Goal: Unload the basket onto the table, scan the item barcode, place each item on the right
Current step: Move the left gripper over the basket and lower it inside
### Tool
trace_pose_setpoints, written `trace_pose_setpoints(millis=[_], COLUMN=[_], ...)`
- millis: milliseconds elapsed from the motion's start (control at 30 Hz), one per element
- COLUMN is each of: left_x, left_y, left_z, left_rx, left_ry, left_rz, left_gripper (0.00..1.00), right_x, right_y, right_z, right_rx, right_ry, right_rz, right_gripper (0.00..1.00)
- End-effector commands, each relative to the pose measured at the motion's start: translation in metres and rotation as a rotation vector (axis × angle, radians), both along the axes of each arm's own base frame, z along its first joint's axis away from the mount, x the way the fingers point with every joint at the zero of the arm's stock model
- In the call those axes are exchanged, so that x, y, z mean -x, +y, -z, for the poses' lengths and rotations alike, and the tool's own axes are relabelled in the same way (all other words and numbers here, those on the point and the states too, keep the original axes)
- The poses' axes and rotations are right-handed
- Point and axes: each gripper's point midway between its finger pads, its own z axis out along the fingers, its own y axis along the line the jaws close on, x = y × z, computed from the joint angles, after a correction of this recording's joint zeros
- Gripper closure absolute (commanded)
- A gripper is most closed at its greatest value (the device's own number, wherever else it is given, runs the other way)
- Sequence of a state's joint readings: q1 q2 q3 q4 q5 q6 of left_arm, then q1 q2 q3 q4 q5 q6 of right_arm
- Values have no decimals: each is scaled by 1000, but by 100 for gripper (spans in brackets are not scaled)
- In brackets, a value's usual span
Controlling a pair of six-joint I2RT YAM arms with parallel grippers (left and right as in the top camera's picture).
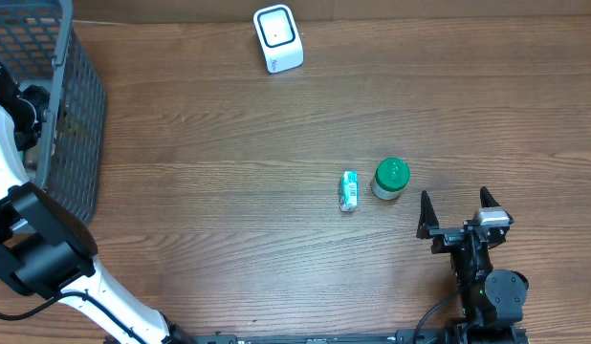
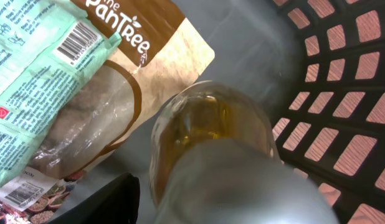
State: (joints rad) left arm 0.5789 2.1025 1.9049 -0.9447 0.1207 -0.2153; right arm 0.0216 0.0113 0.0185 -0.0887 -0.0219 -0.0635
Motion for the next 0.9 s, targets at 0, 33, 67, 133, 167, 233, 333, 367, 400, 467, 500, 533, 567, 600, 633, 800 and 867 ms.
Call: trace_pose_setpoints(millis=[0,33,67,133,167,233,333,367,400,467,500,533,567,600,633,800,867], left_x=[-4,-5,-6,-9,-10,-13,-12,-11,-11,-9,-9,-8,-7,-6,-6,-2,-4], left_y=[7,9,10,13,14,13,12,12,11,10,10,9,9,8,8,6,7], left_z=[-10,-16,-22,-33,-37,-42,-41,-40,-39,-39,-38,-37,-36,-34,-32,-25,-24], left_rx=[-9,-16,-23,-37,-41,-47,-43,-41,-39,-36,-33,-30,-27,-23,-20,-10,-12], left_ry=[-31,-42,-54,-75,-82,-91,-85,-81,-77,-72,-69,-65,-59,-53,-48,-26,-32], left_rz=[-15,-16,-18,-19,-19,-15,-14,-14,-14,-14,-14,-14,-14,-14,-14,-17,-16], left_gripper=[39,39,39,39,39,36,31,32,34,34,34,34,34,34,34,41,44], right_x=[0,0,0,0,0,0,0,0,0,0,0,0,0,0,0,0,0], right_y=[2,2,2,2,2,2,2,2,2,2,2,2,2,2,2,2,2], right_z=[2,2,2,2,2,2,2,2,2,2,2,2,2,2,2,2,2], right_rx=[3,3,3,3,3,3,3,3,3,3,3,3,3,3,3,3,3], right_ry=[-3,-3,-2,-2,-3,-2,-2,-2,-3,-3,-2,-3,-2,-3,-3,-2,-2], right_rz=[-8,-8,-8,-8,-8,-8,-8,-8,-8,-8,-8,-8,-8,-8,-8,-8,-8], right_gripper=[0,0,0,0,0,0,0,0,0,0,0,0,0,0,0,0,0])
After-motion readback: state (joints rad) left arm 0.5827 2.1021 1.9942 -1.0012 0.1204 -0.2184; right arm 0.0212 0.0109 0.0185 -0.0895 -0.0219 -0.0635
